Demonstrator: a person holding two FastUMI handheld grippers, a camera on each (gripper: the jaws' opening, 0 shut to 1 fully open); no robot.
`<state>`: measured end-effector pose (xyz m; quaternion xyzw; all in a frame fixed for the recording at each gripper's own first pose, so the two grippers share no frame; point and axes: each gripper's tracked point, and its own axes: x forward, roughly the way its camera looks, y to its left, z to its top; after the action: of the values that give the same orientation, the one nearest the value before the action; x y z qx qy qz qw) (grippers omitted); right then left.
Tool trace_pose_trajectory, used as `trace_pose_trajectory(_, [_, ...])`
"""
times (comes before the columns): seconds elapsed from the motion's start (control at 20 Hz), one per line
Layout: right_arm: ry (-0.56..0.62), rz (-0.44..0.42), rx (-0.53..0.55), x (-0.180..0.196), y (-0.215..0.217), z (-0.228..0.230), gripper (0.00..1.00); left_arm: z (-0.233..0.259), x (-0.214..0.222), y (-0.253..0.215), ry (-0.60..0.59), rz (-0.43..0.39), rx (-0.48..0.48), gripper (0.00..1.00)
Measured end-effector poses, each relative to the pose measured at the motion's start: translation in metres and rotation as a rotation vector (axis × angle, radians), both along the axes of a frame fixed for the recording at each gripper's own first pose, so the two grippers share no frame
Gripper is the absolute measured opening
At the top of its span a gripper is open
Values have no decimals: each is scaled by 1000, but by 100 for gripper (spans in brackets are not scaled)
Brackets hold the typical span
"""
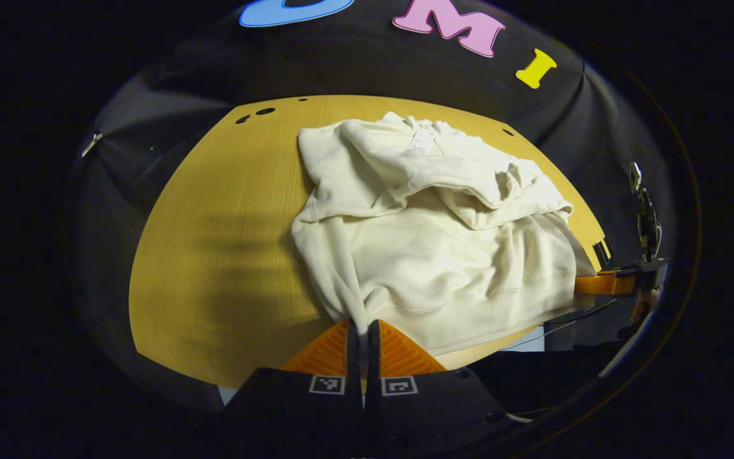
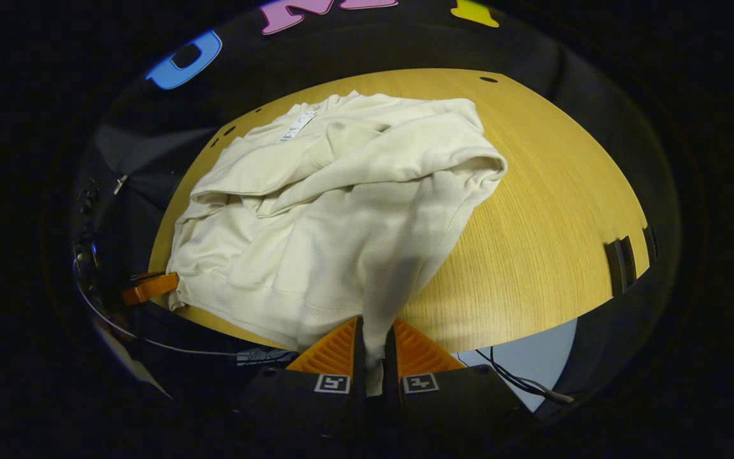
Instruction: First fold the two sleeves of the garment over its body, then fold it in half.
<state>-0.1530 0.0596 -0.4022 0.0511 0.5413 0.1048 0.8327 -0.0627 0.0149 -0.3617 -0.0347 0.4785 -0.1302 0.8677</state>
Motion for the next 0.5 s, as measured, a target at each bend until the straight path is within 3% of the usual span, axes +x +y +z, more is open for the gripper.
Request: trace_pose_trajectory(0.5, [-204, -149, 205, 87, 9, 102, 15, 99, 77, -14, -143, 120, -167, 6])
